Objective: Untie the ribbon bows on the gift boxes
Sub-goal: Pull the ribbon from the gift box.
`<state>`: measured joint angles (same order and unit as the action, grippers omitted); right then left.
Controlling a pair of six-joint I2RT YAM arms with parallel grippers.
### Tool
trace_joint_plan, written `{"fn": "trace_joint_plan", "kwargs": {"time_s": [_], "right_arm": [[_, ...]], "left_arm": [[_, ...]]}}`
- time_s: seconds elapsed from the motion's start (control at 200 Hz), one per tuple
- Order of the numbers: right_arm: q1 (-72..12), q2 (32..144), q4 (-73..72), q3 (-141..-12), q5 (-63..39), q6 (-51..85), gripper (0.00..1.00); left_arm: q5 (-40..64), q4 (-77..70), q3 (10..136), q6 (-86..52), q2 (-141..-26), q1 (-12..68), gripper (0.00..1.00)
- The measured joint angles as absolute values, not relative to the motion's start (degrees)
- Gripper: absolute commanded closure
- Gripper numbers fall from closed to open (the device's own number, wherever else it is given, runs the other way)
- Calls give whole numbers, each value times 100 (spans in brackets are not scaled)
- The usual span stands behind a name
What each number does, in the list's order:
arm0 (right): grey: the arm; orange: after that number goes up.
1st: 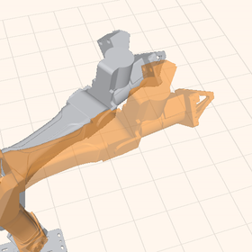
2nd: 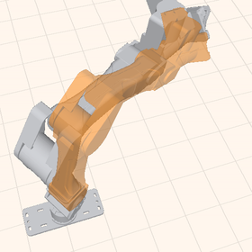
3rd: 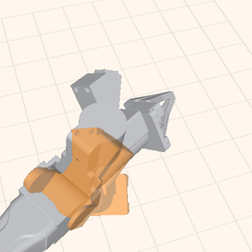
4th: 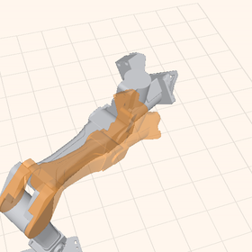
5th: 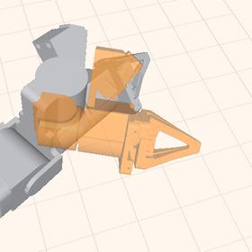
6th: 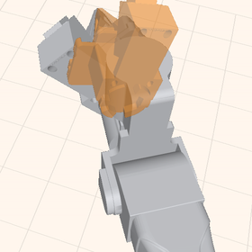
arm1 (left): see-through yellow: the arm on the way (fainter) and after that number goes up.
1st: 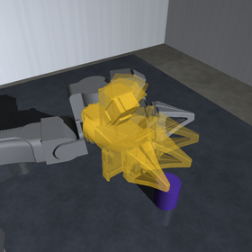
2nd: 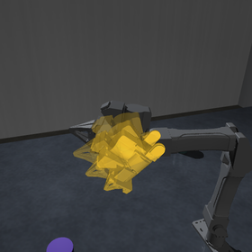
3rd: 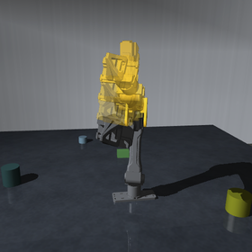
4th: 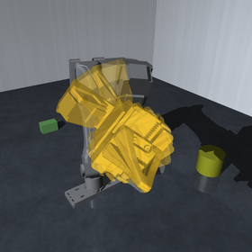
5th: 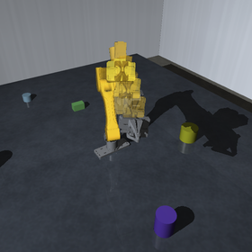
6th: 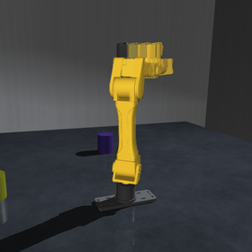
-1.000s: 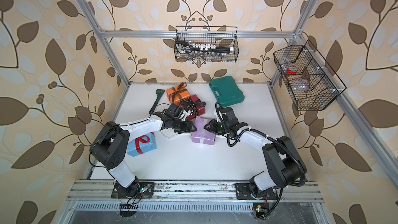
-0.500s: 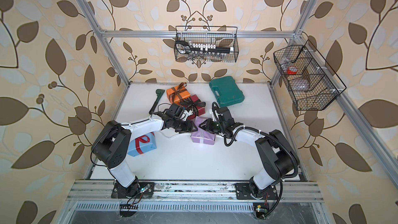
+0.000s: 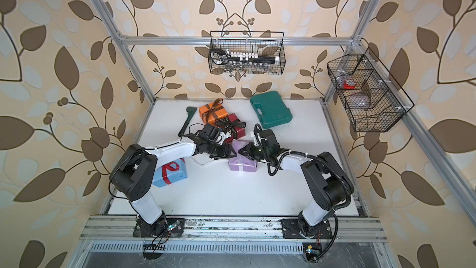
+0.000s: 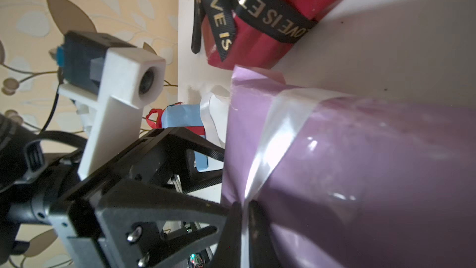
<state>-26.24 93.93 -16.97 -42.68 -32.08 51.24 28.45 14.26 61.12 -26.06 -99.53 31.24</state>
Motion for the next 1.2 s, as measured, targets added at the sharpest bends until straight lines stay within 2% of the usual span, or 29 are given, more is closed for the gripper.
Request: {"fn": "trace_joint_plan", "kwargs": {"time_s": [0.345, 0.765, 1.2], "right_arm": [[-2628, 9078, -1131, -4351, -3013, 4925, 100], [-2528, 8582, -1509, -4381, -3728, 5146, 100], [-2211, 8300, -1420, -4381, -3944, 5022, 100]], "left_arm": [[2847, 1420, 6112, -2613, -9950, 3157, 42], [2652, 1763, 6298, -2587, -9944, 3159, 28], [2593, 1966, 6484, -2589, -9957, 3159, 27]]}}
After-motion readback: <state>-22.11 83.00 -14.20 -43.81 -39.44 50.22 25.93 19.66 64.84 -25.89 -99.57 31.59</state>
